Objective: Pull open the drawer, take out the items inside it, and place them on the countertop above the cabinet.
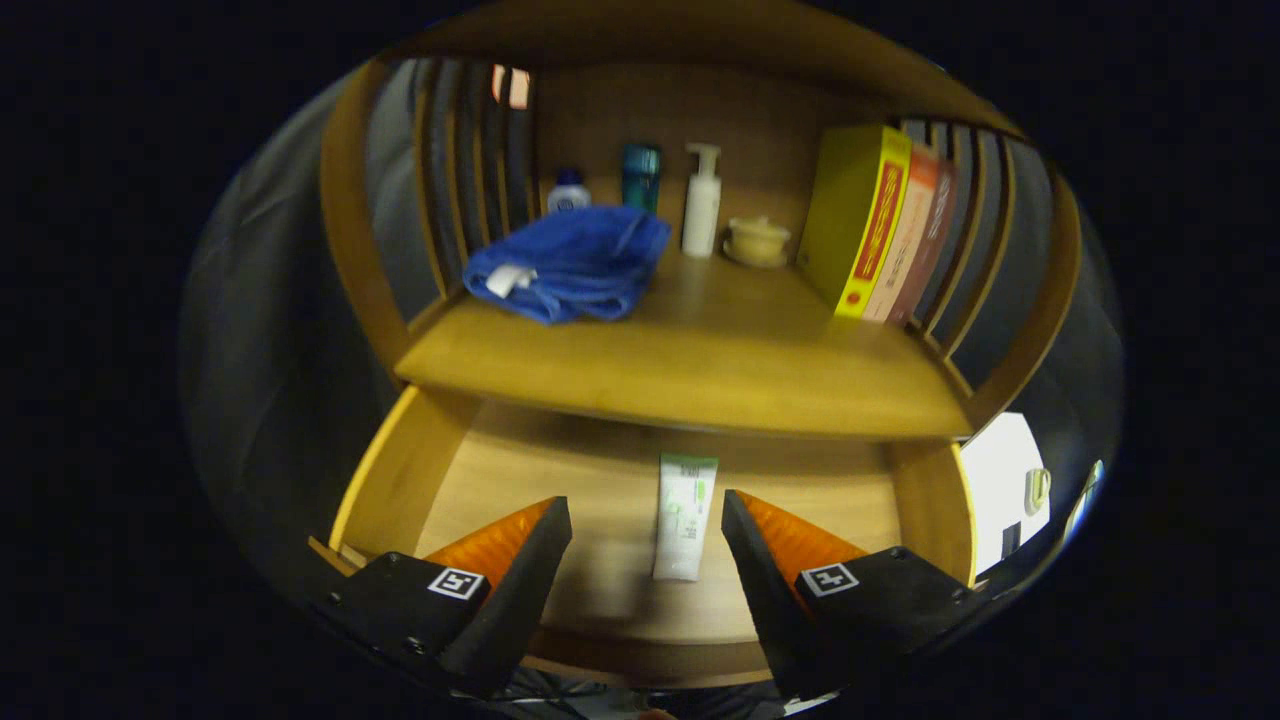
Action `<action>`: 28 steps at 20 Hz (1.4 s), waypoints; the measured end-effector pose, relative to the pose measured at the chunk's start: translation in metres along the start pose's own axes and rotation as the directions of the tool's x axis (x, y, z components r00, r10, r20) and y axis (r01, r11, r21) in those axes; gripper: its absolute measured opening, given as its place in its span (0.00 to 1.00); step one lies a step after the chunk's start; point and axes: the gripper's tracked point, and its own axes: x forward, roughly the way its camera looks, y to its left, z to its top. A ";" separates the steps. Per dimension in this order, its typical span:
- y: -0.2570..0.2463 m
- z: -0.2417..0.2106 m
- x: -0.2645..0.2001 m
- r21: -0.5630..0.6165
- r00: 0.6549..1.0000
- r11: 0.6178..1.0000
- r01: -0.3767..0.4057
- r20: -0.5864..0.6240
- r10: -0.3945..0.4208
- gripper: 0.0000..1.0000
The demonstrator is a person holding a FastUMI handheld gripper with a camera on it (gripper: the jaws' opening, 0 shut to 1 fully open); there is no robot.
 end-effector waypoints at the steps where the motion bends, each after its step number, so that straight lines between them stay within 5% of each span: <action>1: -0.006 -0.006 0.010 -0.015 0.999 1.000 0.016 -0.035 -0.016 0.99; 9: -0.015 -0.059 0.059 -0.059 0.974 0.998 0.036 -0.223 -0.048 0.99; 21: -0.008 -0.095 0.070 -0.023 0.924 1.000 0.011 -0.382 -0.020 0.95; 27: 0.005 -0.091 0.064 0.072 0.916 0.997 -0.005 -0.400 0.034 0.73; 28: 0.007 -0.088 0.062 0.076 0.918 0.997 0.004 -0.395 0.027 0.61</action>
